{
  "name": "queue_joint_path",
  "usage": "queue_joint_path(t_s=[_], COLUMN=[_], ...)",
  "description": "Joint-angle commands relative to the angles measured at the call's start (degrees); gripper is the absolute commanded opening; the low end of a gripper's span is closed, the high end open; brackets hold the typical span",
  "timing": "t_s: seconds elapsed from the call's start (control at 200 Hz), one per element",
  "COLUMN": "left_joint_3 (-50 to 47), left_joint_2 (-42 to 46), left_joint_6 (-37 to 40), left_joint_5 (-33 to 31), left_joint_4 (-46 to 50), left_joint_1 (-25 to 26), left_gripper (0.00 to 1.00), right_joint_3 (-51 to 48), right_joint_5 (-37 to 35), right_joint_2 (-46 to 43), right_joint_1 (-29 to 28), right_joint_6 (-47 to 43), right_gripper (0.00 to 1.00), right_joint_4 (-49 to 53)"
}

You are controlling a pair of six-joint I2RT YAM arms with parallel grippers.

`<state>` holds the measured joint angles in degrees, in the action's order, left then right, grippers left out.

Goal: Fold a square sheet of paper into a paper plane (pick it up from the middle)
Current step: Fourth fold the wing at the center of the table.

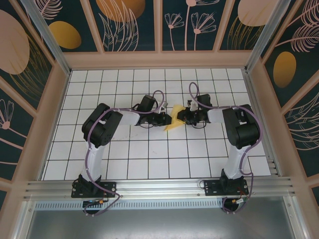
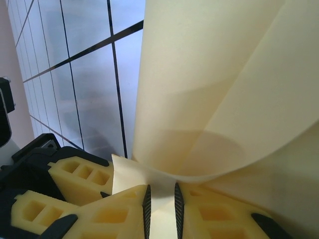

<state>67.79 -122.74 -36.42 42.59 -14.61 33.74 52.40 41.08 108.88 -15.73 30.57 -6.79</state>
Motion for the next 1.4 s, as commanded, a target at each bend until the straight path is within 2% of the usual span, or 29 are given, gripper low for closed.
queue_joint_path(t_s=[0.0, 0.27, 0.485, 0.711, 1.191, 1.396], left_joint_3=[1.3, -0.6, -5.5, -7.1, -5.7, -5.1], left_joint_2=[-3.1, -2.4, -0.7, -0.9, -3.0, -3.6], left_joint_6=[2.4, 0.6, -5.2, -8.8, -9.6, -9.9], left_joint_5=[-5.8, -6.7, -6.4, -6.1, -8.7, -9.5], left_joint_4=[1.7, 0.0, -8.1, -11.0, -4.5, -2.8], left_joint_1=[-0.2, -0.2, -0.6, -1.0, -1.2, -1.3], left_gripper=[0.22, 0.08, 0.03, 0.01, 0.00, 0.00], right_joint_3=[-0.4, -2.4, -3.8, -3.7, 0.4, 3.2], right_joint_5=[-0.3, -0.9, -0.7, -0.9, 6.6, 6.3], right_joint_2=[-0.5, -1.1, -0.8, -0.6, -2.2, 0.3], right_joint_1=[0.1, 0.8, 1.8, 2.0, 1.3, -0.1], right_joint_6=[-0.5, -0.6, -0.4, -0.6, -0.2, 0.4], right_gripper=[0.24, 0.24, 0.24, 0.24, 0.21, 0.19], right_joint_4=[0.7, 1.1, 0.5, 1.0, -3.3, -3.5])
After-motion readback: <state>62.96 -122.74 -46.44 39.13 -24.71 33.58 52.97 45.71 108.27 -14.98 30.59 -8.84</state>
